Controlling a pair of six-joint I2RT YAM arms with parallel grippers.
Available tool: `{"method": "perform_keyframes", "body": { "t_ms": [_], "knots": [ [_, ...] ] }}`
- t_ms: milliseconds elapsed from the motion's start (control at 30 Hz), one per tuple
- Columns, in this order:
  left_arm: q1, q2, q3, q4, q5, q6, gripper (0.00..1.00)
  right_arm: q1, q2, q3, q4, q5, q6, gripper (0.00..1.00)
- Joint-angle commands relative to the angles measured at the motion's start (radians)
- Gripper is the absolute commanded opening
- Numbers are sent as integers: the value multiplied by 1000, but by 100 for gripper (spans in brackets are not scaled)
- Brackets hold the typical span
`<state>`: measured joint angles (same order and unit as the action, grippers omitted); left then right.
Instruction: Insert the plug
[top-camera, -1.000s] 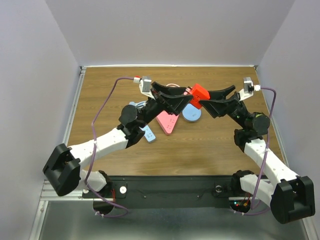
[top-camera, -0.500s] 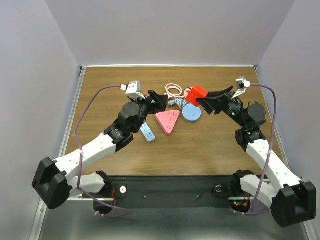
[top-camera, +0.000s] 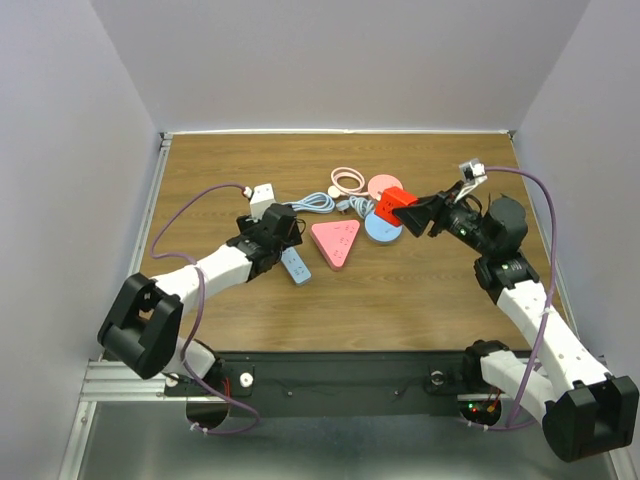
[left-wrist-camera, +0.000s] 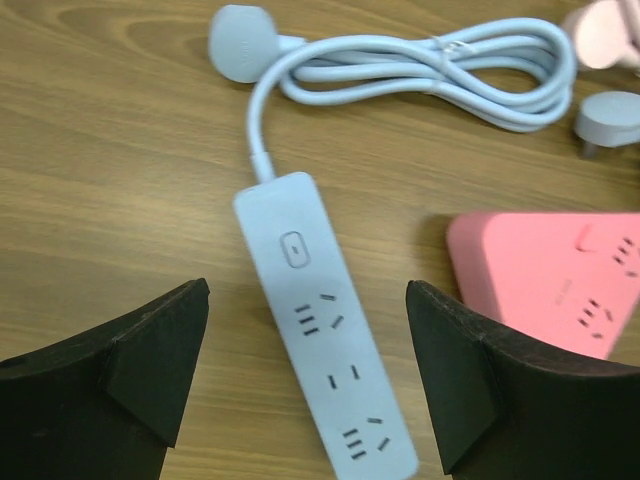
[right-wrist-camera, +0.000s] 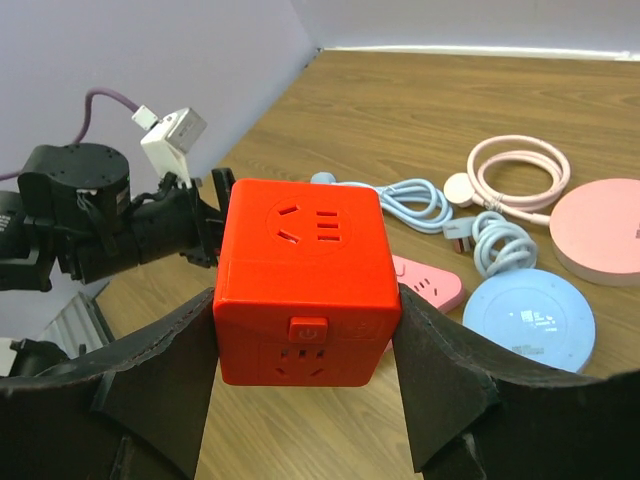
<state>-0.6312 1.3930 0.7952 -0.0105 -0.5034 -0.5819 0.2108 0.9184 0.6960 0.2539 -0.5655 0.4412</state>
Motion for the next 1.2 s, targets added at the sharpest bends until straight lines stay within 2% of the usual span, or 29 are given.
{"method": "perform_keyframes", "body": {
  "t_ms": [0, 367, 733, 800, 833, 900, 933, 1000, 1033, 1133, 1167],
  "knots": [
    [19, 11, 12, -28, -46, -10, 91, 4, -13, 28, 7, -42, -42, 1],
    [50, 164, 53, -6, 52, 37, 91, 4, -26, 25, 5, -66, -47, 0],
    [80, 222, 59, 52, 154, 91, 90, 4, -50, 33, 7, -105, -30, 0],
    [80, 244, 65, 52, 166, 106, 83, 4, -44, 30, 5, -108, -27, 1],
    [80, 248, 68, 53, 172, 114, 72, 4, -43, 27, 5, -106, -29, 1],
    [80, 258, 76, 58, 193, 139, 60, 4, -39, 20, -7, -99, -38, 0],
    [80, 259, 79, 61, 200, 151, 50, 6, -36, 13, -24, -96, -47, 0],
    [80, 264, 84, 64, 206, 169, 37, 6, -27, 16, -50, -85, -59, 1],
    [80, 267, 87, 66, 209, 177, 23, 4, -18, 17, -64, -80, -67, 1],
    [80, 291, 99, 90, 265, 226, 0, 4, 5, 22, -107, -70, -88, 0],
    [80, 291, 99, 98, 288, 240, 0, 4, 11, 23, -111, -71, -90, 0]
  ]
}}
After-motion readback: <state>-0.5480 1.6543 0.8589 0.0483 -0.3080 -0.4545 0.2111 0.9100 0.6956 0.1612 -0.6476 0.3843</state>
